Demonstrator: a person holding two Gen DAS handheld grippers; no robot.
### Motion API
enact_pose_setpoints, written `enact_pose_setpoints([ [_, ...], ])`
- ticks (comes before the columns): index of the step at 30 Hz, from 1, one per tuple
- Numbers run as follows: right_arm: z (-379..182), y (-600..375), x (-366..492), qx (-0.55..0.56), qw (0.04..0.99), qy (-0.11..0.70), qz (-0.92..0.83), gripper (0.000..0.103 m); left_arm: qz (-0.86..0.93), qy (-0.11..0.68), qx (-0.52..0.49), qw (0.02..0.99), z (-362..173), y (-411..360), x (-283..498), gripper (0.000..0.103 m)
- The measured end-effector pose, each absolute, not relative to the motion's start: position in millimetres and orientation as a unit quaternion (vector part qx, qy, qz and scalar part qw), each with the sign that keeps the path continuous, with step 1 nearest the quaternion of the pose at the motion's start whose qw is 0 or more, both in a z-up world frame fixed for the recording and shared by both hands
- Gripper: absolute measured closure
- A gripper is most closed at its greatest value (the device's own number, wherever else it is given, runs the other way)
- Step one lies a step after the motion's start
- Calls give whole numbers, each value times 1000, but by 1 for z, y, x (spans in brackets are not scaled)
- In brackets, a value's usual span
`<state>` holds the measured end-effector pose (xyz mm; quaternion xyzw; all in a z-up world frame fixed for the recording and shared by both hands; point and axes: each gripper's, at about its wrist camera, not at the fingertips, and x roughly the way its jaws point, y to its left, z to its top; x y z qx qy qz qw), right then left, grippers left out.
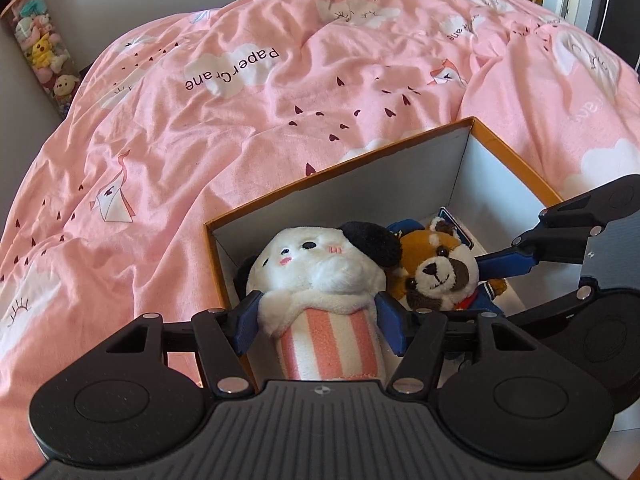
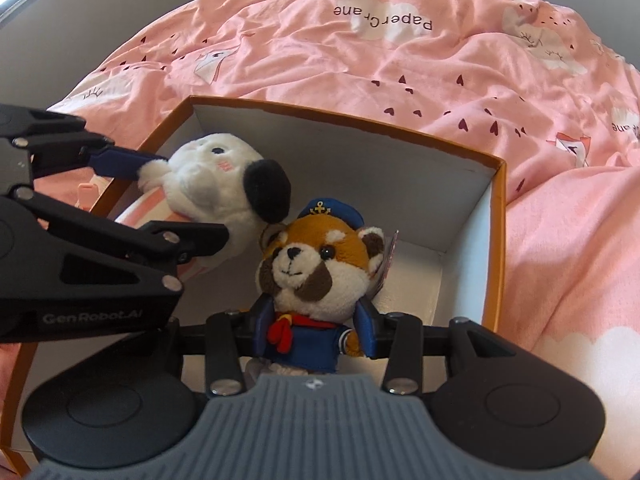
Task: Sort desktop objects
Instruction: 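Carry both plushes into the box and open both tools to release them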
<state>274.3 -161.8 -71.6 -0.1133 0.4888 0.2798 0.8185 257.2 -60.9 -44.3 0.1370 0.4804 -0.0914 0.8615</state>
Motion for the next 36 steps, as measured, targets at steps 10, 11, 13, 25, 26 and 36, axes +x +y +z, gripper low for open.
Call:
enact_pose_setpoints([
  [10,-78,-156,277,-125,819,495,263,57,-101,489,125,857,-49,-60,264,27],
  [11,-78,-155,277,-127,819,494,261,57,-104,490,118,858,-48,-58,264,27],
  [13,-80,-155,278,-126,820,496,257,57,-109,490,106,859,-46,-55,263,27],
  [25,-78,-162,286,-55,834,494,241,62,-123,449,40,884,-10,-27,239,33],
  [26,-79,-160,287,-59,836,492,235,62,-117,442,35,888,-5,-24,236,33],
  [36,-82,-151,299,8,831,495,256,68,-81,440,-5,895,9,13,219,33],
])
